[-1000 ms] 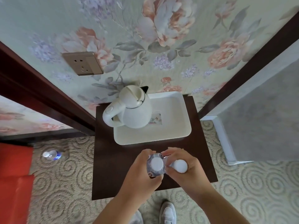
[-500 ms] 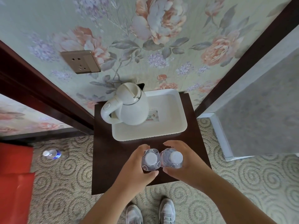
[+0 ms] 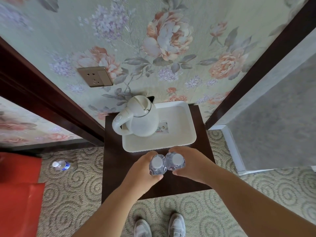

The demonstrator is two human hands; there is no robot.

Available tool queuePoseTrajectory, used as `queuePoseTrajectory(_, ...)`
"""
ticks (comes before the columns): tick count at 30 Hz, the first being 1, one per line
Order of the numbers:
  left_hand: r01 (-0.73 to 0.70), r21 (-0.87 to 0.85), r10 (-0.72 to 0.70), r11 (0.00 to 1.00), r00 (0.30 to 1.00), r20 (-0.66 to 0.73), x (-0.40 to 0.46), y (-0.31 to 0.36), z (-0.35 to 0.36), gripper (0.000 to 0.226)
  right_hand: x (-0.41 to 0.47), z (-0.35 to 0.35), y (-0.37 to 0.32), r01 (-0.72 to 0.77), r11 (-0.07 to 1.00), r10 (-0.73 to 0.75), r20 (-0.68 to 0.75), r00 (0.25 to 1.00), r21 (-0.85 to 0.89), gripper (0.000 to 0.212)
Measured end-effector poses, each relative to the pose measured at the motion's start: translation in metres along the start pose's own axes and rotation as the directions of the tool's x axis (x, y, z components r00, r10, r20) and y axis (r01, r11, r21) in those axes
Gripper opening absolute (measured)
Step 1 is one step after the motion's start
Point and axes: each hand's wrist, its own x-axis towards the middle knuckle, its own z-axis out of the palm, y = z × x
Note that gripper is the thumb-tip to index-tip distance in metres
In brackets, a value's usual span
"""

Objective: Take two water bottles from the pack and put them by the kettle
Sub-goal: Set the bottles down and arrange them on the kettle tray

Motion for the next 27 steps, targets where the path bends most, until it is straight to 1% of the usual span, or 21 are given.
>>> queuePoseTrajectory(4,0.02,0.024,-0.02,1.0,1.0,-0.002,-0.001,-0.001,0.004,0.054,0.003,0.0,0.0,-0.007,1.0,0.007,0.008,1.0,0.01,0.063)
queuePoseTrajectory(6,0.048,0.028,-0.048,0.998,0.999,0.009,-0.001,0.0,0.006,0.059,0.004,0.001,0.001,-0.018,1.0,0.018,0.019,1.0,0.011,0.064)
queuePoseTrajectory(8,0.074,0.035,-0.075,0.997,0.997,0.029,0.0,0.002,0.005,0.071,0.005,0.002,0.001,-0.044,0.999,0.044,0.02,0.999,0.016,0.066)
queuePoseTrajectory(9,0.093,0.044,-0.095,0.995,0.994,0.054,0.0,0.004,0.004,0.082,0.004,0.002,0.0,-0.065,0.998,0.064,0.027,0.998,0.027,0.07)
queuePoseTrajectory(11,0.147,0.067,-0.154,0.987,0.98,0.124,-0.003,0.009,-0.003,0.104,0.0,-0.001,-0.004,-0.113,0.993,0.111,0.054,0.992,0.038,0.085)
queuePoseTrajectory(12,0.173,0.087,-0.184,0.981,0.972,0.147,-0.006,0.012,-0.008,0.109,-0.004,-0.004,-0.007,-0.135,0.991,0.134,0.057,0.989,0.025,0.093)
queuePoseTrajectory(13,0.198,0.122,-0.216,0.973,0.963,0.159,-0.01,0.015,-0.014,0.109,-0.009,-0.007,-0.009,-0.16,0.987,0.159,0.043,0.986,0.006,0.096)
queuePoseTrajectory(14,0.218,0.169,-0.245,0.961,0.956,0.161,-0.017,0.018,-0.022,0.103,-0.015,-0.01,-0.012,-0.192,0.981,0.192,0.014,0.981,-0.01,0.096)
queuePoseTrajectory(15,0.23,0.223,-0.269,0.947,0.95,0.161,-0.025,0.02,-0.029,0.092,-0.023,-0.013,-0.014,-0.232,0.972,0.231,-0.023,0.973,-0.026,0.091)
queuePoseTrajectory(16,0.236,0.269,-0.285,0.934,0.945,0.159,-0.035,0.023,-0.035,0.077,-0.033,-0.015,-0.017,-0.279,0.959,0.276,-0.056,0.959,-0.048,0.081)
queuePoseTrajectory(17,0.244,0.3,-0.298,0.922,0.942,0.152,-0.046,0.026,-0.041,0.061,-0.044,-0.017,-0.021,-0.324,0.943,0.318,-0.073,0.945,-0.078,0.066)
queuePoseTrajectory(19,0.268,0.32,-0.32,0.909,0.94,0.119,-0.066,0.032,-0.051,0.035,-0.064,-0.019,-0.031,-0.385,0.912,0.38,-0.063,0.923,-0.143,0.03)
queuePoseTrajectory(20,0.28,0.324,-0.328,0.904,0.939,0.101,-0.075,0.035,-0.054,0.026,-0.073,-0.019,-0.036,-0.399,0.901,0.397,-0.049,0.916,-0.169,0.016)
queuePoseTrajectory(21,0.291,0.327,-0.336,0.899,0.938,0.088,-0.083,0.038,-0.057,0.019,-0.081,-0.019,-0.041,-0.404,0.895,0.405,-0.035,0.914,-0.188,0.008)
queuePoseTrajectory(24,0.308,0.336,-0.351,0.89,0.933,0.076,-0.101,0.045,-0.063,0.007,-0.094,-0.014,-0.055,-0.396,0.896,0.402,-0.009,0.915,-0.203,0.008)
queuePoseTrajectory(27,0.302,0.35,-0.349,0.887,0.934,0.08,-0.105,0.049,-0.064,0.002,-0.096,-0.012,-0.063,-0.39,0.9,0.394,-0.017,0.919,-0.197,0.009)
